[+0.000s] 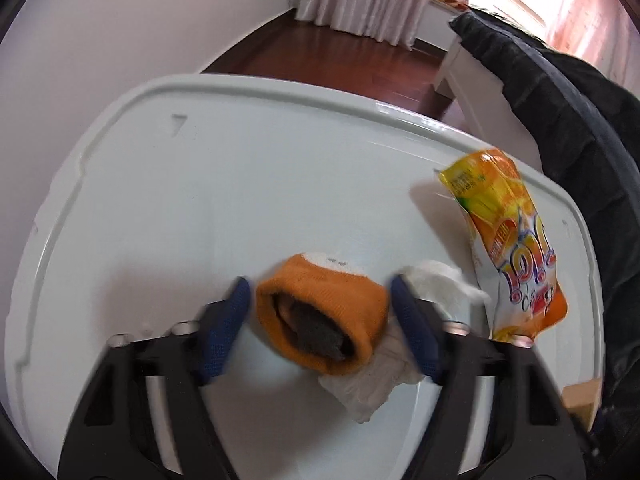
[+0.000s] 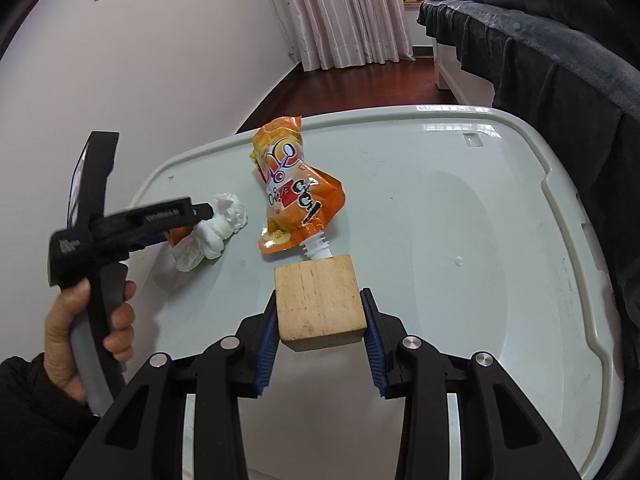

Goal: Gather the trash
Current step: 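Grasp the orange fabric cup with the left tool while the right tool holds the block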

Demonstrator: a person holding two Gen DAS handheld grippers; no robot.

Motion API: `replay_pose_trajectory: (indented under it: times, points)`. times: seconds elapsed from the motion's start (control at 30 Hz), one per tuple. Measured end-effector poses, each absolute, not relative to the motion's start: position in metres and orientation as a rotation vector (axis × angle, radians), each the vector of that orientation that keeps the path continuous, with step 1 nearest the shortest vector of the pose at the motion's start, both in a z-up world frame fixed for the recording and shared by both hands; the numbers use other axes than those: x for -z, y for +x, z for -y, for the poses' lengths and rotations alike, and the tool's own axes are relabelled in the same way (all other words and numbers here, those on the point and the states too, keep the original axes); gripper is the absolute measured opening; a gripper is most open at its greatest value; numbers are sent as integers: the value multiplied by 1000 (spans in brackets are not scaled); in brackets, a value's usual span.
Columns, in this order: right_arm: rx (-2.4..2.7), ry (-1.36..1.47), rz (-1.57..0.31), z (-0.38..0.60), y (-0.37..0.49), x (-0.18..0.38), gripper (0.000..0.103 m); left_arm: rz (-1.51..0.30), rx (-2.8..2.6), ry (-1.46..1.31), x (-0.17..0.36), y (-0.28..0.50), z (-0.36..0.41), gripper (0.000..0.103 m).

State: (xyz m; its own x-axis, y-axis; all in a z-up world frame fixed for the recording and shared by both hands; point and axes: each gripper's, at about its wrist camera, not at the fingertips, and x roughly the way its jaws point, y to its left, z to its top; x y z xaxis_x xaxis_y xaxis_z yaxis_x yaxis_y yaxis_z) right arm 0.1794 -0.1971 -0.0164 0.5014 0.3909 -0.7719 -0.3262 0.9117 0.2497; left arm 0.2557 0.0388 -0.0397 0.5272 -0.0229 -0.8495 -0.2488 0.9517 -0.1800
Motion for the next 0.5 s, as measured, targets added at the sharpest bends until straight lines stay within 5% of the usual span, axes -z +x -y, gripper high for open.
replay_pose_trajectory:
  times: [0.2, 0.5]
  points:
    - [-435, 77, -948, 197, 179, 15, 38, -980, -116, -319, 39, 243, -50, 29]
    - [-448, 98, -914, 197, 170, 5, 38, -872, -75, -252, -20, 195, -44, 28]
